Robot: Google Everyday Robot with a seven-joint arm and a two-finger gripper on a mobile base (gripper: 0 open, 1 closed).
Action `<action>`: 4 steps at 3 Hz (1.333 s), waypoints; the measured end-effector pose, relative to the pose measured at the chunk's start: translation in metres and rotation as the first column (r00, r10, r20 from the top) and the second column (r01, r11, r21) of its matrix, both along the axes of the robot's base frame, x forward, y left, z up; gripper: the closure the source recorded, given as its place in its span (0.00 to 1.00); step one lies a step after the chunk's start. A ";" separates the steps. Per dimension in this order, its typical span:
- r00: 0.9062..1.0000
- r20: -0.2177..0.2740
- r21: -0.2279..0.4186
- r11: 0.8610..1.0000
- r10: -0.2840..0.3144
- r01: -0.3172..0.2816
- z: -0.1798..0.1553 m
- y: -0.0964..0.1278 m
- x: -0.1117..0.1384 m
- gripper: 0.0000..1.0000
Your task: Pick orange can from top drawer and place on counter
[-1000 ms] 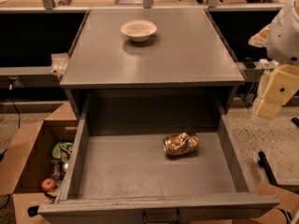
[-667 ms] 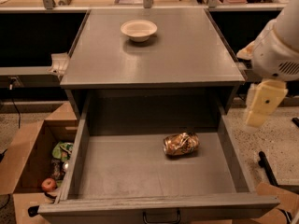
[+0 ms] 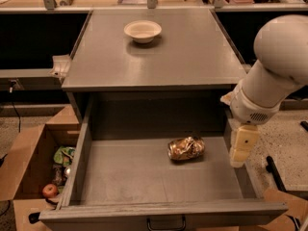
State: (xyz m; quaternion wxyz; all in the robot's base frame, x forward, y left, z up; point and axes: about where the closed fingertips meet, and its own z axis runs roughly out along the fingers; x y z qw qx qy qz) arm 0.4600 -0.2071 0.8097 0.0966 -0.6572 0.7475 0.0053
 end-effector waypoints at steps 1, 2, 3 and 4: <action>0.999 -0.038 0.029 1.000 0.014 -0.013 -0.056 0.012 0.005 0.00; 0.999 -0.038 0.029 1.000 0.014 -0.013 -0.056 0.012 0.005 0.00; 0.999 -0.033 0.048 0.999 0.028 -0.026 -0.070 0.019 0.012 0.00; 0.998 -0.025 0.091 0.995 0.052 -0.050 -0.100 0.036 0.026 0.00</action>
Offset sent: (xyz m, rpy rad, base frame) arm 0.0040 0.0106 -0.0501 0.0250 0.0361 0.0128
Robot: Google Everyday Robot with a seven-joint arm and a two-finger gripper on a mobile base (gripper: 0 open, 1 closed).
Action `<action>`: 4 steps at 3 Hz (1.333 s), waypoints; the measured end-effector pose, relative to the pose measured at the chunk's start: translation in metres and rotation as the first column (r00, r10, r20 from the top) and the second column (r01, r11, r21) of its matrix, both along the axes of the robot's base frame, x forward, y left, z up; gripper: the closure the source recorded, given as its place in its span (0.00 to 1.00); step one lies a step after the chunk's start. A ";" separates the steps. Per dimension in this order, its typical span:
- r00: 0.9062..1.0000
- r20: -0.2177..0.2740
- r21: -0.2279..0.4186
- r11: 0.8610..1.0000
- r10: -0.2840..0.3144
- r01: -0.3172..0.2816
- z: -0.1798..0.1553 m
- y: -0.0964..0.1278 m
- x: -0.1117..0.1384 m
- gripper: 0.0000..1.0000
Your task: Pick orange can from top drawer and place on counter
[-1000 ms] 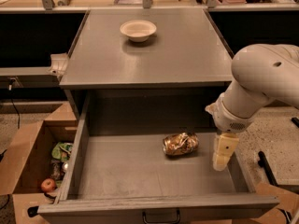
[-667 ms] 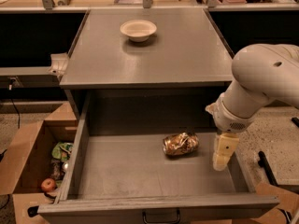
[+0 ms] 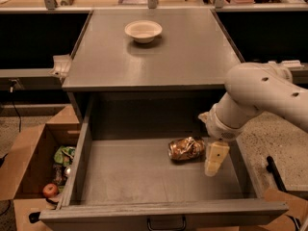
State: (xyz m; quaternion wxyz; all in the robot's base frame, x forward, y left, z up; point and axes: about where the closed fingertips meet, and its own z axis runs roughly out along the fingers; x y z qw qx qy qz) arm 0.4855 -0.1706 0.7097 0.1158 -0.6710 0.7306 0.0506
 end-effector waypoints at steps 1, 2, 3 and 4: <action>1.000 -0.014 0.060 0.998 0.016 -0.015 -0.038 0.025 0.012 0.00; 0.999 -0.033 0.081 0.996 0.032 -0.030 -0.058 0.042 0.018 0.00; 0.998 -0.052 0.084 0.996 0.039 -0.035 -0.082 0.050 0.024 0.19; 0.997 -0.059 0.080 0.996 0.046 -0.041 -0.099 0.055 0.028 0.42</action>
Offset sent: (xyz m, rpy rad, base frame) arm 0.0257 0.0613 -0.0802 0.1080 0.0528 0.0474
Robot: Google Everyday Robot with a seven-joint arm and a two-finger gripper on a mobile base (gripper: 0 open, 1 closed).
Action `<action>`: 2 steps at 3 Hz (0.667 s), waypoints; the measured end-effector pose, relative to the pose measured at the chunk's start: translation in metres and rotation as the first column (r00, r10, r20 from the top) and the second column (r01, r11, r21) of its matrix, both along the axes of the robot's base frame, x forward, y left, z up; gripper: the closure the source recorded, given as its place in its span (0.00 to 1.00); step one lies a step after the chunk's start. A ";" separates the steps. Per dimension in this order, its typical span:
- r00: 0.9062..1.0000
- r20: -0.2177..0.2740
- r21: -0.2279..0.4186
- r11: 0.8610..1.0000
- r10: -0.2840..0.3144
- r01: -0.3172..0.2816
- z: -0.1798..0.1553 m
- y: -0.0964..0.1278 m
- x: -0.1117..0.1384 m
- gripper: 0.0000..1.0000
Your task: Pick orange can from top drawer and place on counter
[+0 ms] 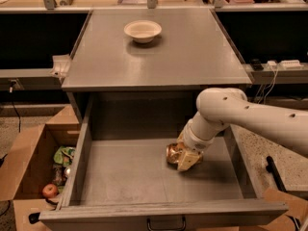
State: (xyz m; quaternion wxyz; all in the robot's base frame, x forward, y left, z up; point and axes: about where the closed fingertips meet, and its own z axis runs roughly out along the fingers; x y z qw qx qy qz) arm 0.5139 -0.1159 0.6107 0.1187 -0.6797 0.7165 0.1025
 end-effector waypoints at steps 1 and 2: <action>0.998 0.060 0.012 1.000 -0.003 0.003 0.014 -0.005 0.004 0.65; 0.986 0.165 0.088 0.996 -0.023 0.009 0.061 -0.017 0.010 0.89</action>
Offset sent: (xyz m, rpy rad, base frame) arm 0.0109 -0.0580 0.1426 0.2329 -0.3394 -0.0237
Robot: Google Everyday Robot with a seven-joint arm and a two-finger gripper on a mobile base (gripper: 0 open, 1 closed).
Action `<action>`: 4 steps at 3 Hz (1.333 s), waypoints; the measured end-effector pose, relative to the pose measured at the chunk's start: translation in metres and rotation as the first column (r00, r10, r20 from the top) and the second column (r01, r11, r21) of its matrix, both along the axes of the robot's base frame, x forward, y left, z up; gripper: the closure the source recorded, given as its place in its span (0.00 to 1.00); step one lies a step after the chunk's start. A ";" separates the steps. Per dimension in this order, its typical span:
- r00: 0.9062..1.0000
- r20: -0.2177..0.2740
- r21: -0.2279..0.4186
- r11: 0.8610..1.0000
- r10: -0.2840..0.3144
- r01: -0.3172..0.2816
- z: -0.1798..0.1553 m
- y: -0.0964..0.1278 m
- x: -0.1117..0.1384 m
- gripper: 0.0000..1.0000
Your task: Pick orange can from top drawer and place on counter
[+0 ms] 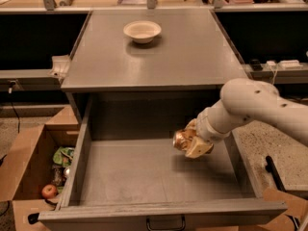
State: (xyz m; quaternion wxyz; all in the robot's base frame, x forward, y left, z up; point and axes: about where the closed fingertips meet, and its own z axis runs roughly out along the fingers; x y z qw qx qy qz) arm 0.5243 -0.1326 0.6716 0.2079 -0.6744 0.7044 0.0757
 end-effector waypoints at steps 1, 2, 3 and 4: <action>0.995 0.103 0.097 0.995 -0.002 -0.008 0.056 -0.026 0.006 1.00; 0.983 0.182 0.138 0.990 0.003 -0.028 0.103 -0.042 0.019 1.00; 0.980 0.198 0.141 0.990 0.003 -0.031 0.111 -0.042 0.023 1.00; 0.981 0.192 0.180 0.984 -0.025 -0.010 0.121 -0.036 0.032 1.00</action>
Offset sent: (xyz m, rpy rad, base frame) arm 0.0369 -0.0643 0.1664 0.1906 -0.2891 0.0265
